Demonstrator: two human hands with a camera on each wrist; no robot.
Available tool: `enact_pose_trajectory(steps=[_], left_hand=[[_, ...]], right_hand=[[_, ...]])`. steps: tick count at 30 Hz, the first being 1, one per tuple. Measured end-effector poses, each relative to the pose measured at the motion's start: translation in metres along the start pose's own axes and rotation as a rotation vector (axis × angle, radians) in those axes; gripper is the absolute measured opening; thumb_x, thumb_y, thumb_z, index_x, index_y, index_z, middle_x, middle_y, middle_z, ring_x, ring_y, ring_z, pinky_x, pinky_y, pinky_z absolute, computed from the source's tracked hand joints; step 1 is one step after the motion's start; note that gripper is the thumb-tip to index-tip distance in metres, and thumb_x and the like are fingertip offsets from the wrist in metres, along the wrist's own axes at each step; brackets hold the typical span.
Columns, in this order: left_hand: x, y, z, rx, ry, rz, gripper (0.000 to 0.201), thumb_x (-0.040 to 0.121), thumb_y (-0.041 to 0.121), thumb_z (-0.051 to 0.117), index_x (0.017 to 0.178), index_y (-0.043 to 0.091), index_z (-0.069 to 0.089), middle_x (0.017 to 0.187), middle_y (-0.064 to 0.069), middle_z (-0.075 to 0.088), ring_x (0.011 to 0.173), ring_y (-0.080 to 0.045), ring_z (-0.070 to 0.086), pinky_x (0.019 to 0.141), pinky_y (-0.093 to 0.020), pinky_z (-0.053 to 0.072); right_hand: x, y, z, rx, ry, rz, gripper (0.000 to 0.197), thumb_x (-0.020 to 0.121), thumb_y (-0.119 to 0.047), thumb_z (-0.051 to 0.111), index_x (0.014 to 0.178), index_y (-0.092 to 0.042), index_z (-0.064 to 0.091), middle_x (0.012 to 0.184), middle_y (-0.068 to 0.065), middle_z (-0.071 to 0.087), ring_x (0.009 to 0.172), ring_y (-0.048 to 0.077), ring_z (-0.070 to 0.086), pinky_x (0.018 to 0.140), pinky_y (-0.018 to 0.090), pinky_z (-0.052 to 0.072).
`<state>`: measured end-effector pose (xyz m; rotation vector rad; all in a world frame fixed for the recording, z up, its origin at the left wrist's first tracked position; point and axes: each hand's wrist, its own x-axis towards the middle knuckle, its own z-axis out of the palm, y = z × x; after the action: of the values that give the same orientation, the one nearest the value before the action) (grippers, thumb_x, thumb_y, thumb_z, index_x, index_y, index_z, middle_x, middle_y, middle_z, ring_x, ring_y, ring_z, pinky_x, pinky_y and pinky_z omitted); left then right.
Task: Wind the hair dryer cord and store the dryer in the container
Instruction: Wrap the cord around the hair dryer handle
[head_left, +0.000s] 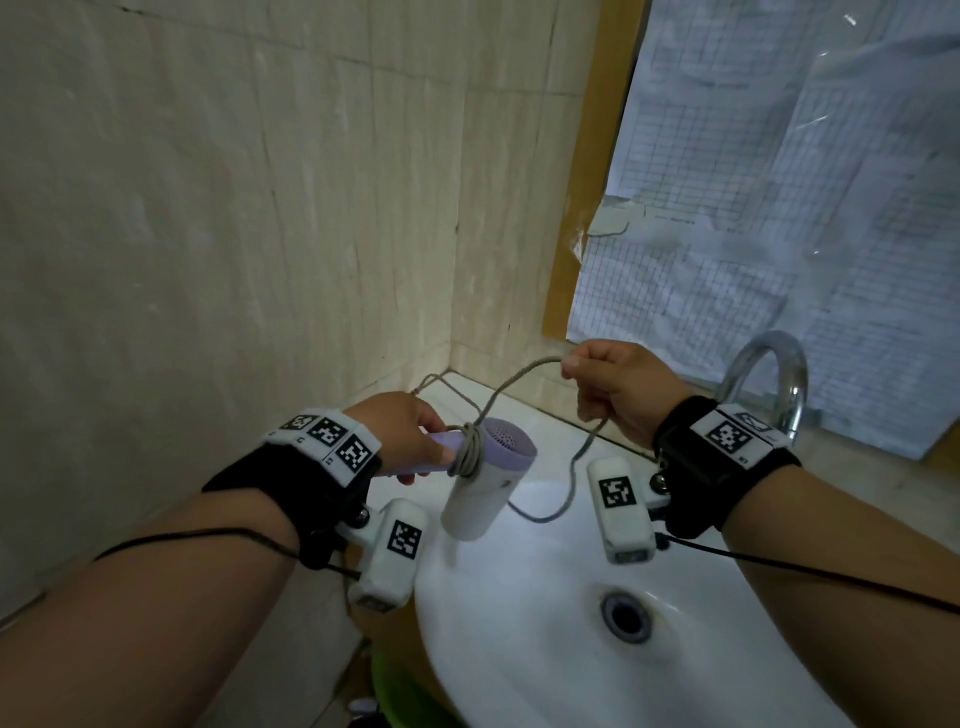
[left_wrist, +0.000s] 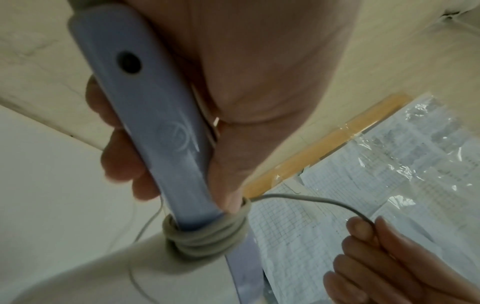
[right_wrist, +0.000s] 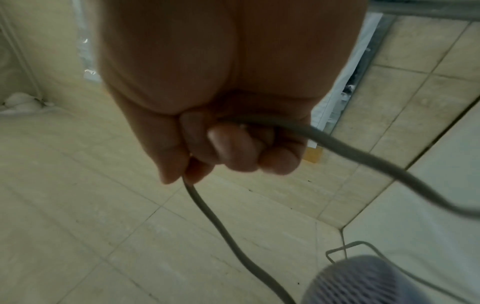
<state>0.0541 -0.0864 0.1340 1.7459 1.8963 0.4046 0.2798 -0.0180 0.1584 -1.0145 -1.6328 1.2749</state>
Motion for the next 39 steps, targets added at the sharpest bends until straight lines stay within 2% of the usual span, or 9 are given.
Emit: enact_pose_trajectory(steps=[4, 7, 13, 16, 21, 31, 34, 36, 39], left_hand=[[0.0, -0.004, 0.001, -0.062, 0.055, -0.053, 0.025, 0.076, 0.038, 0.058, 0.096, 0.024, 0.066, 0.083, -0.003, 0.076, 0.059, -0.013, 0.064, 0.061, -0.021, 0.05], [-0.002, -0.005, 0.005, -0.151, 0.078, -0.073, 0.019, 0.081, 0.033, 0.057, 0.097, 0.024, 0.061, 0.077, -0.005, 0.07, 0.057, -0.015, 0.061, 0.043, -0.013, 0.043], [0.002, -0.007, 0.003, -0.742, 0.194, -0.176, 0.019, 0.09, 0.019, 0.052, 0.103, 0.006, 0.056, 0.083, -0.018, 0.062, 0.057, -0.023, 0.053, 0.048, -0.022, 0.037], [-0.002, -0.009, -0.003, -0.999, 0.21, -0.126, 0.012, 0.096, 0.013, 0.042, 0.102, 0.004, 0.048, 0.09, -0.02, 0.057, 0.061, -0.023, 0.048, 0.055, -0.028, 0.036], [-0.008, -0.015, -0.001, -1.173, 0.224, 0.083, 0.02, 0.097, 0.02, 0.038, 0.098, 0.007, 0.054, 0.062, -0.006, 0.068, 0.044, -0.013, 0.058, 0.045, -0.021, 0.046], [-0.005, -0.018, 0.003, -1.322, 0.022, 0.272, 0.021, 0.087, 0.025, 0.044, 0.094, 0.007, 0.054, 0.063, -0.01, 0.068, 0.044, -0.018, 0.057, 0.043, -0.022, 0.047], [-0.006, -0.017, 0.002, -1.284, -0.09, 0.34, 0.03, 0.073, 0.025, 0.06, 0.093, 0.004, 0.054, 0.061, -0.014, 0.066, 0.041, -0.02, 0.054, 0.041, -0.024, 0.045], [-0.006, -0.017, 0.0, -1.214, -0.173, 0.373, 0.042, 0.061, 0.027, 0.073, 0.091, 0.003, 0.056, 0.062, -0.016, 0.066, 0.041, -0.021, 0.055, 0.041, -0.024, 0.045], [-0.004, -0.02, -0.003, -1.105, -0.277, 0.387, 0.057, 0.047, 0.038, 0.085, 0.087, 0.006, 0.061, 0.063, -0.019, 0.066, 0.043, -0.023, 0.056, 0.043, -0.025, 0.046]], right_hand=[[-0.005, 0.002, 0.003, -0.068, -0.067, 0.019, 0.025, 0.092, -0.011, 0.05, 0.069, -0.011, 0.061, 0.041, -0.007, 0.032, 0.041, 0.011, 0.024, 0.046, 0.023, 0.02], [-0.01, 0.0, 0.01, -0.203, -0.159, 0.012, 0.023, 0.092, -0.011, 0.051, 0.074, -0.016, 0.066, 0.041, -0.009, 0.039, 0.041, 0.008, 0.03, 0.044, 0.02, 0.025], [-0.02, 0.014, 0.025, -0.362, -0.352, 0.04, 0.02, 0.091, -0.011, 0.053, 0.083, -0.021, 0.068, 0.051, -0.001, 0.045, 0.04, 0.004, 0.039, 0.045, 0.015, 0.034], [-0.021, 0.028, 0.022, -0.523, -0.361, 0.078, 0.023, 0.092, -0.024, 0.052, 0.074, -0.026, 0.066, 0.052, -0.003, 0.049, 0.043, 0.004, 0.044, 0.053, 0.013, 0.04], [-0.02, 0.047, 0.009, -0.561, -0.274, 0.161, 0.033, 0.091, -0.033, 0.053, 0.061, -0.027, 0.064, 0.054, -0.004, 0.046, 0.049, 0.01, 0.044, 0.057, 0.02, 0.04], [-0.015, 0.042, 0.01, -0.408, -0.159, 0.281, 0.026, 0.086, -0.024, 0.057, 0.065, -0.012, 0.064, 0.051, 0.002, 0.042, 0.043, 0.012, 0.04, 0.049, 0.022, 0.039], [-0.013, 0.032, 0.01, -0.515, -0.134, 0.303, 0.009, 0.085, -0.008, 0.058, 0.089, -0.003, 0.064, 0.076, 0.024, 0.058, 0.054, 0.018, 0.052, 0.047, 0.022, 0.041], [-0.009, 0.025, 0.005, -0.591, -0.116, 0.249, 0.015, 0.086, -0.002, 0.055, 0.094, 0.005, 0.065, 0.089, 0.029, 0.064, 0.071, 0.028, 0.058, 0.06, 0.026, 0.044], [-0.005, 0.015, -0.002, -0.531, -0.122, 0.2, 0.045, 0.067, -0.028, 0.065, 0.085, 0.012, 0.066, 0.078, 0.028, 0.061, 0.07, 0.026, 0.052, 0.067, 0.032, 0.043]])
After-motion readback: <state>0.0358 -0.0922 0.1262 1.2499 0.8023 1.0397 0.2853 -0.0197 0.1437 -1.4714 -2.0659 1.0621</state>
